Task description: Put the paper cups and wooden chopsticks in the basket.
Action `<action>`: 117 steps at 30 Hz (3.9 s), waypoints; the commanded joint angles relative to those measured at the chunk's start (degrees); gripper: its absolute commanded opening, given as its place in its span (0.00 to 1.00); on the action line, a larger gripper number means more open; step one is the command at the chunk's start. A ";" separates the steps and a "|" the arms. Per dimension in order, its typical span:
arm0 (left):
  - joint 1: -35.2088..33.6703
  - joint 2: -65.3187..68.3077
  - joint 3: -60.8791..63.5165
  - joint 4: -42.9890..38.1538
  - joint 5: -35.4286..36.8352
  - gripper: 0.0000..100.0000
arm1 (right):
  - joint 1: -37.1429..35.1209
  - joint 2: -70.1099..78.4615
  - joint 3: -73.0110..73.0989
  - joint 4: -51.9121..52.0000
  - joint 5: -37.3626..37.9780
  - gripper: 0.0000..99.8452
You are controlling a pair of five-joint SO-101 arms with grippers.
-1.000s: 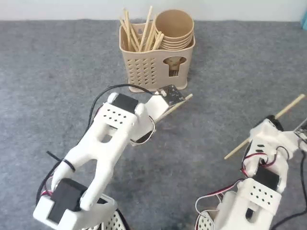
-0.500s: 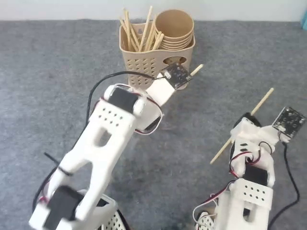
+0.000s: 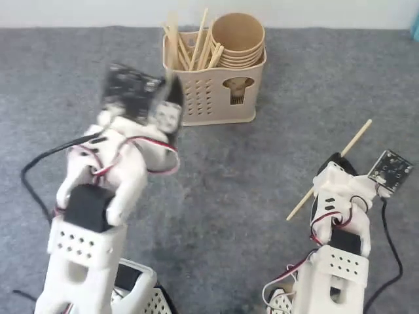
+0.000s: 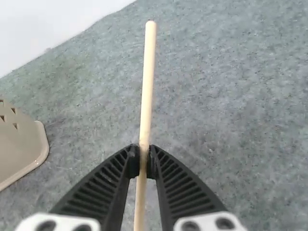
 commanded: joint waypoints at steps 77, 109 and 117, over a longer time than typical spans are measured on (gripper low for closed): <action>-26.37 -15.38 61.32 -33.41 3.52 0.18 | -46.20 21.14 -55.65 -10.59 26.81 0.01; -25.76 -15.38 61.93 -33.67 -0.09 0.18 | -44.26 93.49 -139.08 -0.57 27.96 0.12; -25.76 -15.38 61.93 -33.67 -0.09 0.18 | -44.18 85.58 -139.08 14.55 27.96 0.01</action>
